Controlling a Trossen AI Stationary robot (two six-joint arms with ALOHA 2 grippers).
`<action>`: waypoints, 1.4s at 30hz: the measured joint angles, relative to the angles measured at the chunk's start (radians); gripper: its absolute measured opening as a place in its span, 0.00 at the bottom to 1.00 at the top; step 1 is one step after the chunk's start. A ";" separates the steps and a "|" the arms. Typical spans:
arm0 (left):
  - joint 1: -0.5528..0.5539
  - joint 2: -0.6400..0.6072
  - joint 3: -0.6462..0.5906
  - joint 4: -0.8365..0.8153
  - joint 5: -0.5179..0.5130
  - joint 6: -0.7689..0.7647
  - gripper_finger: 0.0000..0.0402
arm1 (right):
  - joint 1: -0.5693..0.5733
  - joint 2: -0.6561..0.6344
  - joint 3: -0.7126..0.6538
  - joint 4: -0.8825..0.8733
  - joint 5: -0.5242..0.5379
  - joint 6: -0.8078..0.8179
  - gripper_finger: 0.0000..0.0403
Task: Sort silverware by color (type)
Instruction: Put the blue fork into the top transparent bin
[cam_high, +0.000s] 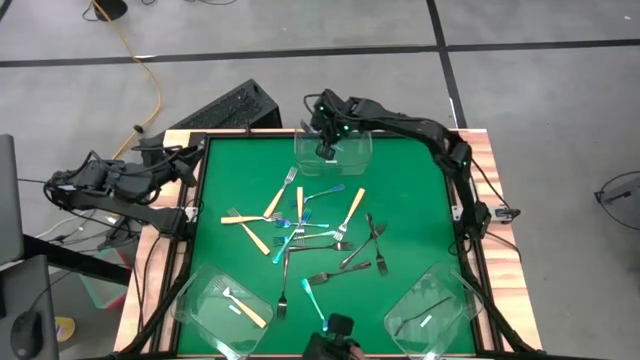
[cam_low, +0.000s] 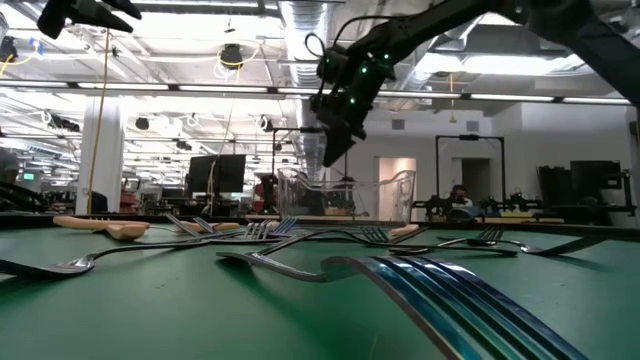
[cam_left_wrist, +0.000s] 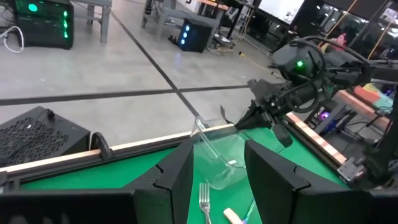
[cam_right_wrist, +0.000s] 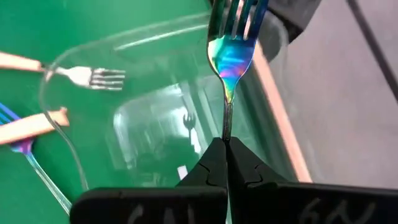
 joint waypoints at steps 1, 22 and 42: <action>0.000 0.000 0.000 -0.006 -0.001 0.000 0.32 | -0.005 0.006 0.002 -0.022 0.014 -0.003 0.01; 0.000 0.000 0.000 -0.028 -0.008 -0.005 0.32 | -0.034 0.133 0.001 -0.210 0.016 -0.072 0.01; 0.000 0.000 0.000 -0.029 -0.007 -0.010 0.32 | -0.061 0.186 0.002 -0.293 0.000 -0.072 0.02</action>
